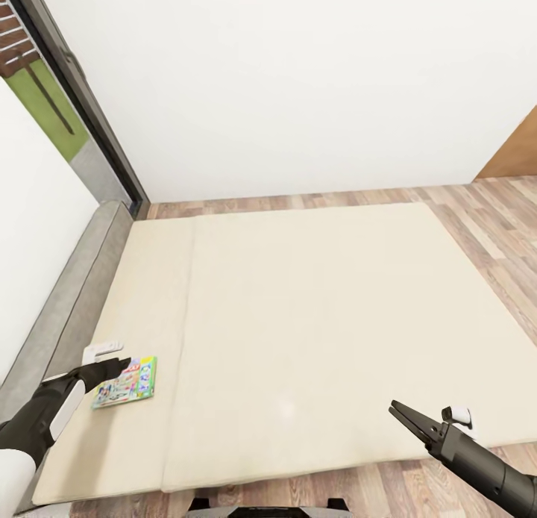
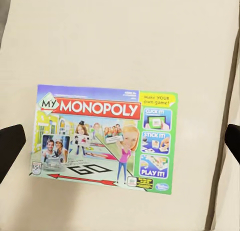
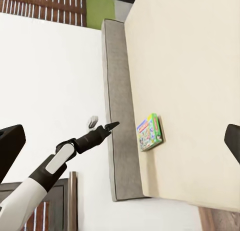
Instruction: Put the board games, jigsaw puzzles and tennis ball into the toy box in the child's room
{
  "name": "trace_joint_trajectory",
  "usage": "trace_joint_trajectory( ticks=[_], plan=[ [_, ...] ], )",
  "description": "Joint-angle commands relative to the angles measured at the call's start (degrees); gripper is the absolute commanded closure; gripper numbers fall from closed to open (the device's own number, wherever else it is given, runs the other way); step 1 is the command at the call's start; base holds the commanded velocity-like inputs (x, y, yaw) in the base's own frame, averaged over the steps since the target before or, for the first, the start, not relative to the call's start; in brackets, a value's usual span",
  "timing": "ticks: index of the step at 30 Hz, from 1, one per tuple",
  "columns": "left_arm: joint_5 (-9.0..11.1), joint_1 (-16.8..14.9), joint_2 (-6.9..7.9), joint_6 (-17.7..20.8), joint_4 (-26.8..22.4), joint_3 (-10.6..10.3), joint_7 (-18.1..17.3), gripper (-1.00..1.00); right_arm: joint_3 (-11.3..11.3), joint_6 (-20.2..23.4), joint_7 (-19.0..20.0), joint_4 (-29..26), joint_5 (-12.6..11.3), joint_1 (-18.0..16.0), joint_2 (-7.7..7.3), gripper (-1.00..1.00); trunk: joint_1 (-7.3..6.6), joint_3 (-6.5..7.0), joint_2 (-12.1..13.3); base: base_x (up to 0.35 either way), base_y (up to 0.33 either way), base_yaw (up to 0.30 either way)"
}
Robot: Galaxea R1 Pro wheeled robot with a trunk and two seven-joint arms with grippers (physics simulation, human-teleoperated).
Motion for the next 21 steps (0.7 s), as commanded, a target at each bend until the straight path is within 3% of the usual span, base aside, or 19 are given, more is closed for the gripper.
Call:
trace_joint_trajectory(
  ticks=[1,21],
  plan=[
    [0.24,-0.02,0.0,0.23,-0.07,0.18,-0.18,-1.0,-0.02,0.25,0.06,-0.04,-0.08,0.0,-0.01,-1.0,0.03,-0.17,-0.09,0.0,0.0,0.061],
    [0.05,-0.09,0.07,-1.52,0.0,0.12,-0.04,-1.0,-0.2,0.29,0.22,-0.04,-0.1,0.0,-0.25,-1.0,0.03,-2.03,-0.09,0.0,0.0,0.061]
  ],
)
